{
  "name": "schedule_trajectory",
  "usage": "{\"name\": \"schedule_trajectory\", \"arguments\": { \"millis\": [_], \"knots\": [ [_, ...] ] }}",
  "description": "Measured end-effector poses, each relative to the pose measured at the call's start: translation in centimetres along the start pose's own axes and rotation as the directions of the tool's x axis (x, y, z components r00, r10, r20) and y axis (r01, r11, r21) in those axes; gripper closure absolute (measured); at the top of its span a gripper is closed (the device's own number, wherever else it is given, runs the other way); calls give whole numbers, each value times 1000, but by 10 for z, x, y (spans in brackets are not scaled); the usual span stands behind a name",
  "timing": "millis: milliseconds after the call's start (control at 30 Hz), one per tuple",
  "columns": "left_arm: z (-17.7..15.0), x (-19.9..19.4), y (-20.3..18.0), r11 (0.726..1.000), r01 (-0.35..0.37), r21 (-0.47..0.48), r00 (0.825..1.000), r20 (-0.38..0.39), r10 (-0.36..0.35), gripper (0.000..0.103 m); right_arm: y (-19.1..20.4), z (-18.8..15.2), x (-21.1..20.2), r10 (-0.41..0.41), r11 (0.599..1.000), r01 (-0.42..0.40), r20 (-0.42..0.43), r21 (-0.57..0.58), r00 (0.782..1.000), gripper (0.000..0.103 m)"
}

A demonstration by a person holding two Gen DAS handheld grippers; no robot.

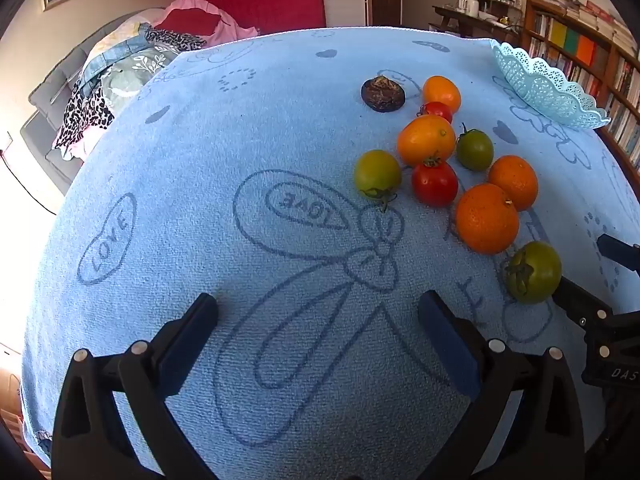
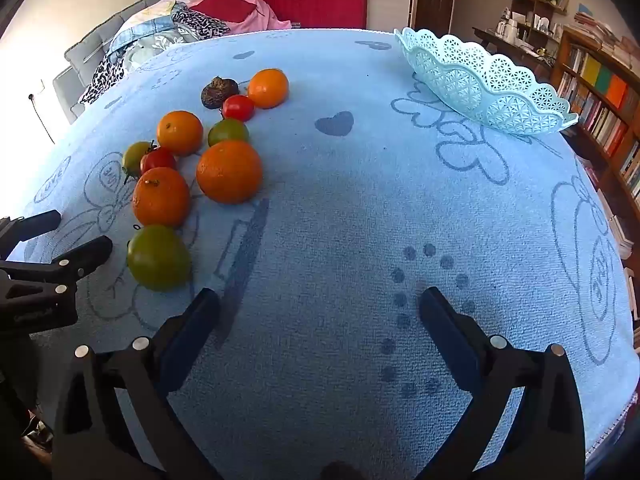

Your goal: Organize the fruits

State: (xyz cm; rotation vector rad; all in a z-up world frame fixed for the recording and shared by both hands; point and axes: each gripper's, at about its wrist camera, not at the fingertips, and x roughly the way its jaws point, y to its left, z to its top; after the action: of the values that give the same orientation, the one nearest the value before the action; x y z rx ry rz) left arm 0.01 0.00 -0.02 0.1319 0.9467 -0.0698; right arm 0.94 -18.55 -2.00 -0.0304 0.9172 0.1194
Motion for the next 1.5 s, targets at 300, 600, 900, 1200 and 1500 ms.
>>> {"name": "schedule_trajectory", "arguments": {
  "millis": [300,600,900,1200,1500],
  "knots": [
    [0,-1,0,1000,-9,5,1000,8,9,5,1,0,2,-5,1000,5,-1,-1,1000,2],
    [-1,-1,0,1000,-9,5,1000,10,9,5,0,2,2,-2,1000,2,-10,-2,1000,2],
    [-1,-1,0,1000,-9,5,1000,10,9,5,0,1,2,-2,1000,2,-10,-2,1000,2],
    [-1,-1,0,1000,-9,5,1000,11,9,5,0,1,2,-2,1000,2,-11,-2,1000,2],
    [0,-3,0,1000,-13,7,1000,12,13,5,0,0,2,-4,1000,4,-6,-1,1000,2]
  ]
}}
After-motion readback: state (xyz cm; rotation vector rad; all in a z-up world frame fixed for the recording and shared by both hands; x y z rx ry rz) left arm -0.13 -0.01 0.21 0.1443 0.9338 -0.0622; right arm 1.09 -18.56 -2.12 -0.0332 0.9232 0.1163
